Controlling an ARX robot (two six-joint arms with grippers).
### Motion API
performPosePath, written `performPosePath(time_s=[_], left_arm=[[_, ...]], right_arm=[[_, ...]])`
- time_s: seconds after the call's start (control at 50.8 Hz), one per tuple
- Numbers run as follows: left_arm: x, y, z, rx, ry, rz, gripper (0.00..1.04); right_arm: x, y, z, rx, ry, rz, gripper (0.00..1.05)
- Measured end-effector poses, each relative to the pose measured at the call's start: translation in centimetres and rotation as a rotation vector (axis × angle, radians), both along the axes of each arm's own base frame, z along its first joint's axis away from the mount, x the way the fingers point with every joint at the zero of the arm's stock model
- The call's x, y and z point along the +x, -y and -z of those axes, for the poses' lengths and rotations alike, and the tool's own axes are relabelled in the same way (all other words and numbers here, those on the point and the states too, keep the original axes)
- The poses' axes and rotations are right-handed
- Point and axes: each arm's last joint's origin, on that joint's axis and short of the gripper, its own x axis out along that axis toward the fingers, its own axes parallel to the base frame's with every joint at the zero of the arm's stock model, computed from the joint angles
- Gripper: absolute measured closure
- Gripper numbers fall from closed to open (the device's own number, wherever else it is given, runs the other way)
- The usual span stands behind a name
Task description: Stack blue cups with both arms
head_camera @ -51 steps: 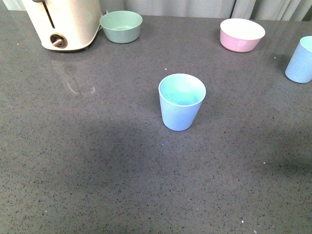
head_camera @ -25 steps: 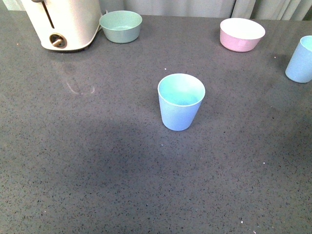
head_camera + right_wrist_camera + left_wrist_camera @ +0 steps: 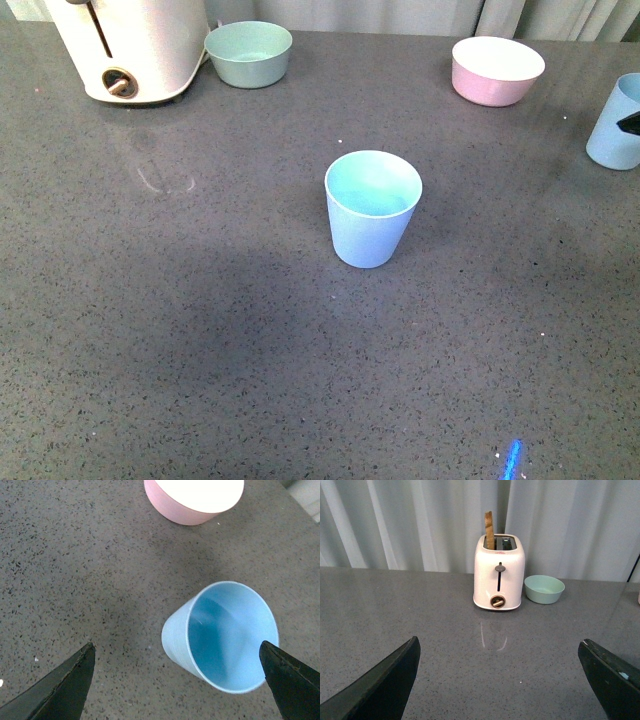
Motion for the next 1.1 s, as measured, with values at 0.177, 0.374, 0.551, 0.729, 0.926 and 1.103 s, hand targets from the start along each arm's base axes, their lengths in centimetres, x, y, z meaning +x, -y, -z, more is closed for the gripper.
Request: performPosePath(time_s=[0.177,0.374,0.551,0.729,0.926,1.103], left_arm=[[0.0,0.0,0.0,0.0,0.0,0.0,0.09],[0.0,0.0,0.0,0.0,0.0,0.0,0.09],[0.0,0.0,0.0,0.0,0.0,0.0,0.09],[0.0,0.0,0.0,0.0,0.0,0.0,0.09],[0.0,0.0,0.0,0.0,0.0,0.0,0.09],[0.0,0.0,0.0,0.0,0.0,0.0,0.09]], right_arm=[[2.2,-1.0,1.8,-0.018,-0.052,-0.007,0.09],[3.0,-0.8,2.9,-0.007,-0.092,0.023,0.23],[3.3,-0.3,2.3,0.027,-0.115,0.06,0.59],[3.1,0.7,2.4,0.057,-0.139,0.083,0.86],[2.6,2.0,2.0,0.093,-0.151,0.107,1.03],[1.4,2.2,0.3,0.131,-0.142,0.083,1.03]])
